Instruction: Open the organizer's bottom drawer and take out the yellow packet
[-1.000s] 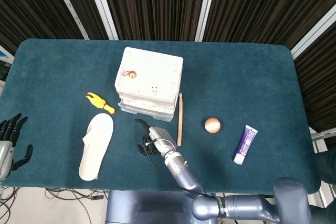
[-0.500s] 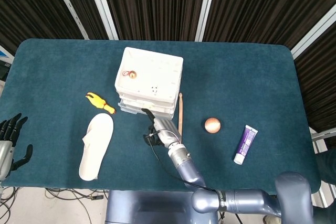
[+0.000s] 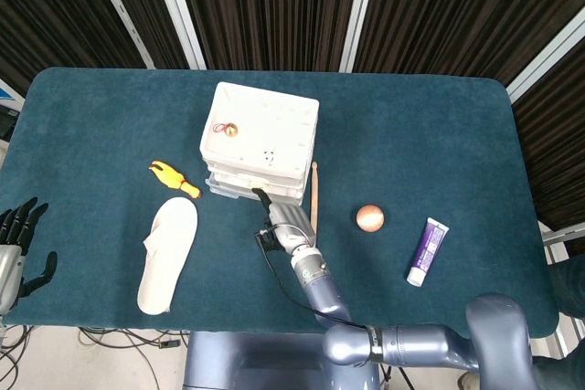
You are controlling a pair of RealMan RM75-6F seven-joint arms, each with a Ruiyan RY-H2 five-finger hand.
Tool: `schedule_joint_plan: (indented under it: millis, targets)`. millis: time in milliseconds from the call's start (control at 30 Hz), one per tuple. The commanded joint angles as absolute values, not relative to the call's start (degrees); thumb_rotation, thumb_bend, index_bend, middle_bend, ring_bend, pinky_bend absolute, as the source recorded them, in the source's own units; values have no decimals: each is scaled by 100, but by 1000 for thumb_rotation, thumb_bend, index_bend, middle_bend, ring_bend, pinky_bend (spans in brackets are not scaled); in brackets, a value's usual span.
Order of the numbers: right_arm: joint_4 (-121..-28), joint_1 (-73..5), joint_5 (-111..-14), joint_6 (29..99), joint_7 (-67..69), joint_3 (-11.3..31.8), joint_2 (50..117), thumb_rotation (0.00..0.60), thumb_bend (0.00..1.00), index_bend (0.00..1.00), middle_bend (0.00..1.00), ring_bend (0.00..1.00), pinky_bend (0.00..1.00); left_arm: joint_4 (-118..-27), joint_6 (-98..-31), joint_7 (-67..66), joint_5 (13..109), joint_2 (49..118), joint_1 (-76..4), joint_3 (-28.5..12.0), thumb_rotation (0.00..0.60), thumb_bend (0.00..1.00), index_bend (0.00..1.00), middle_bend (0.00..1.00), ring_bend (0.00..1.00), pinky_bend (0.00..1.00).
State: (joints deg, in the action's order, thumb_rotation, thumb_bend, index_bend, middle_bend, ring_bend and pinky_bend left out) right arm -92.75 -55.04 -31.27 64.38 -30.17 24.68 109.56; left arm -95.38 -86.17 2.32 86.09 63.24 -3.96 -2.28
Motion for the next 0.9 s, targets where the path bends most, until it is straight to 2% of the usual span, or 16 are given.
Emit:
schedule_joint_plan:
  millis: [33,467,900]
  targets:
    - [-9227,-5581,-3035,6527,-3142,2489,11005,600,467,90,800,835,992,-9537,-8607,226,8601,6323,-398,-228,600,466,35,0,0,0]
    - [-9226,-5711,-2877,6666,-3352,2546,11035,600,466,170,808,844,993,-9547,-8594,216,8583,6317,-400,-230,600,466,35,0,0,0]
    - [-9468,-5731,-2757,6641,-3446,2466,10930,600,466,190,811,847,993,-9552,-8593,215,8580,6314,-400,-230,600,466,35,0,0,0]
